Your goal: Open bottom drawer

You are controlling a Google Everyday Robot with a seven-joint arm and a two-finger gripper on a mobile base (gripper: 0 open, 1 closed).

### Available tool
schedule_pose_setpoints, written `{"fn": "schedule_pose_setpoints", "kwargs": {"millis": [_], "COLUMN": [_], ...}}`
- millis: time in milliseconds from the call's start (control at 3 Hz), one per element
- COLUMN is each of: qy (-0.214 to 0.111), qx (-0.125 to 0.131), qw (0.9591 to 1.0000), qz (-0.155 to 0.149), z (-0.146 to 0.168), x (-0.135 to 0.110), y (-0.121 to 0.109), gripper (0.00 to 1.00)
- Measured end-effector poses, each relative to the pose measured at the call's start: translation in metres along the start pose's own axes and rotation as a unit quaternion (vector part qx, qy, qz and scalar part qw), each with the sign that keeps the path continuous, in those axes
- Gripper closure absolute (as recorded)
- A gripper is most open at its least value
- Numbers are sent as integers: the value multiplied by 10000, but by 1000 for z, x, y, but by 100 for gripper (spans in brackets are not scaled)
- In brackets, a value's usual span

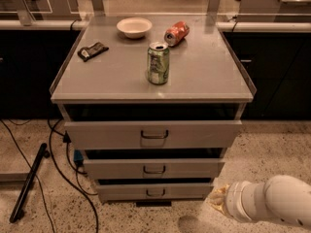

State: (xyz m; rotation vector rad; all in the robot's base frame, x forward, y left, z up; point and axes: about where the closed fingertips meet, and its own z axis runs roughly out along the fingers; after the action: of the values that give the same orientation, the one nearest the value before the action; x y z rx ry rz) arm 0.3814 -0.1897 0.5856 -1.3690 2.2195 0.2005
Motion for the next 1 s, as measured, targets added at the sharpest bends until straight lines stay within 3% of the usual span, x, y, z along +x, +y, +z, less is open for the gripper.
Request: {"fn": "schedule_pose_setpoints", "kwargs": {"millis": [333, 667, 1000], "qy": [13, 14, -160], "qx": [-458, -435, -322], "qw": [9983, 9984, 9989], "qz": [368, 353, 288], "z": [89, 87, 113], "x": [43, 42, 44], "y": [18, 17, 16], "gripper": [100, 100, 100]}}
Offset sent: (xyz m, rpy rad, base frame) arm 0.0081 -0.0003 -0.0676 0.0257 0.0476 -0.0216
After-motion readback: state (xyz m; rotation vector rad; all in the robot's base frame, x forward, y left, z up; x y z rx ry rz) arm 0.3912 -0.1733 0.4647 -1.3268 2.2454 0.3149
